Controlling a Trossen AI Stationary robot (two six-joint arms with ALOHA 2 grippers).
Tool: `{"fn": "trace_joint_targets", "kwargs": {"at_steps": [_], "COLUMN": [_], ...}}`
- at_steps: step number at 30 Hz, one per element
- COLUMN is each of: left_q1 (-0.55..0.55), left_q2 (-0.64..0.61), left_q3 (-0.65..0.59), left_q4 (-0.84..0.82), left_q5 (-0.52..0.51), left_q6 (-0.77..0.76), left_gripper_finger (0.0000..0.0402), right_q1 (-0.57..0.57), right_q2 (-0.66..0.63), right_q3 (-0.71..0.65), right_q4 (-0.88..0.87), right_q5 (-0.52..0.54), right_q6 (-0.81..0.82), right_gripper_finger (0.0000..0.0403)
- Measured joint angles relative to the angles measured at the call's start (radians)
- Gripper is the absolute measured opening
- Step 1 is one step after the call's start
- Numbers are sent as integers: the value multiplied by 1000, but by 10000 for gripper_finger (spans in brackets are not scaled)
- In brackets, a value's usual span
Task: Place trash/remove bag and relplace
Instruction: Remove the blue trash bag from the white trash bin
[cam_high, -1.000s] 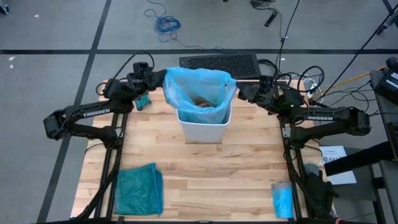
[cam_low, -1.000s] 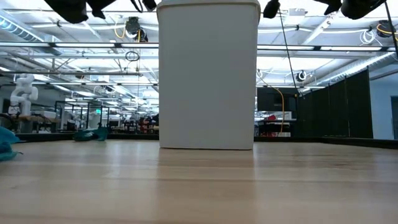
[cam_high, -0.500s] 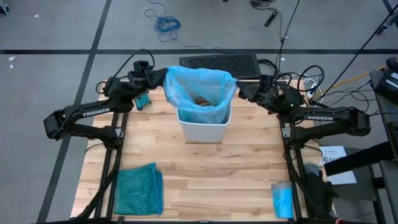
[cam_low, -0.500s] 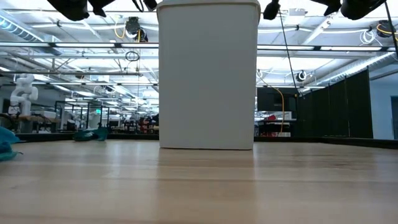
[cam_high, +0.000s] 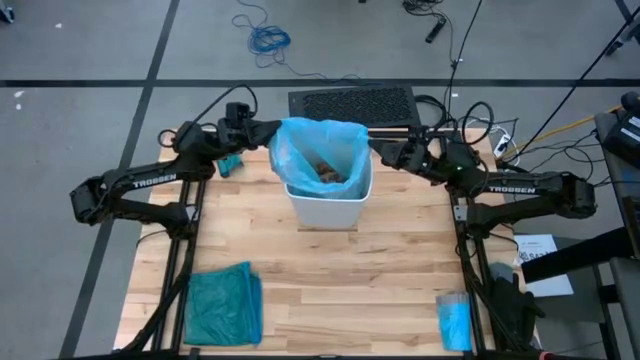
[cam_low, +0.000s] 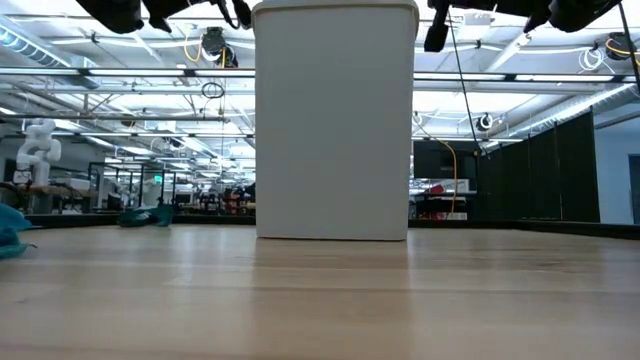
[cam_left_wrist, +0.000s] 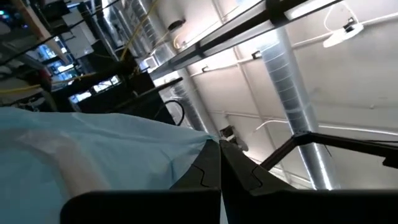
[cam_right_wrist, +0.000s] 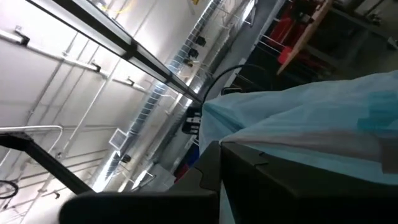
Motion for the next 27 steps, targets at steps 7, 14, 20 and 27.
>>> {"fn": "trace_joint_targets", "kwargs": {"at_steps": [7,14,20,27], "left_q1": [3,4,42,57], "left_q2": [0,0,0,11], "left_q3": [0,0,48,113], "left_q4": [-24,-15,14,6], "left_q5": [0,-102,-113,-75], "left_q6": [7,1,-52,-53], "left_gripper_finger": [0,0,0,0], "right_q1": [-4,-10,-31,-30], "right_q2": [0,0,0,0], "right_q3": [0,0,46,164], "right_q4": [5,114,173,-73], "right_q5": [1,36,41,27], "right_q6": [2,-3,-46,-142], "right_gripper_finger": [0,0,0,0]}}
